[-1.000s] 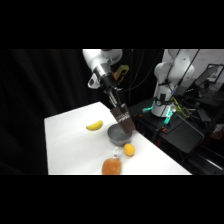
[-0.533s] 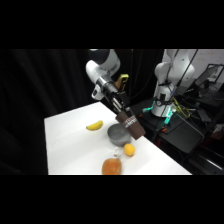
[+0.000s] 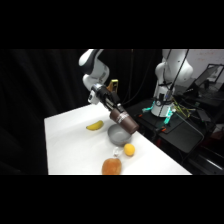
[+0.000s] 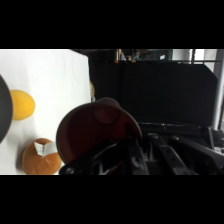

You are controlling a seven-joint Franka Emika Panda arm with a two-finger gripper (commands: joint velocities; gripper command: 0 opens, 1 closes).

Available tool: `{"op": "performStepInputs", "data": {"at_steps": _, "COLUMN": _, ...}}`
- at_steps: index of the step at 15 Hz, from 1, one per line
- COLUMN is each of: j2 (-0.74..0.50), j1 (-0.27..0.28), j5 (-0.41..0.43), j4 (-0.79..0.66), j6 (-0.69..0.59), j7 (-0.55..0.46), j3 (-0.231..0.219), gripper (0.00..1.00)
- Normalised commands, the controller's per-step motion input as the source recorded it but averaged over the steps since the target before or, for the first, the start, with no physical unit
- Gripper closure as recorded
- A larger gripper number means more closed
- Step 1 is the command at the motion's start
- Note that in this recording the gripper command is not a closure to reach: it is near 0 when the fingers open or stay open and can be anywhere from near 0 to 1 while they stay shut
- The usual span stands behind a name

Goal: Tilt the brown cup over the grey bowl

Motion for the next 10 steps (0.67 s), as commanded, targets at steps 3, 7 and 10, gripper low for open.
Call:
{"op": "performStepInputs", "data": {"at_steps": 3, "j2": 0.19, "j1": -0.053, "j5": 0.121, "j4": 0.36, "j6": -0.31, "j7": -0.01, "j3": -0.014, "gripper": 0.08}}
{"op": "performStepInputs", "data": {"at_steps": 7, "j2": -0.33, "j1": 0.176, "j5": -0.164, "j4": 0.06, "j6": 0.37, "j7": 0.26, "j3": -0.09, "gripper": 0.09}}
{"op": "performStepInputs", "data": {"at_steps": 10, "j2": -0.56, "j1": 0.248, "j5": -0.322, "j4": -0.12, "j6": 0.52, "j7": 0.42, "j3": -0.024, "gripper": 0.09}}
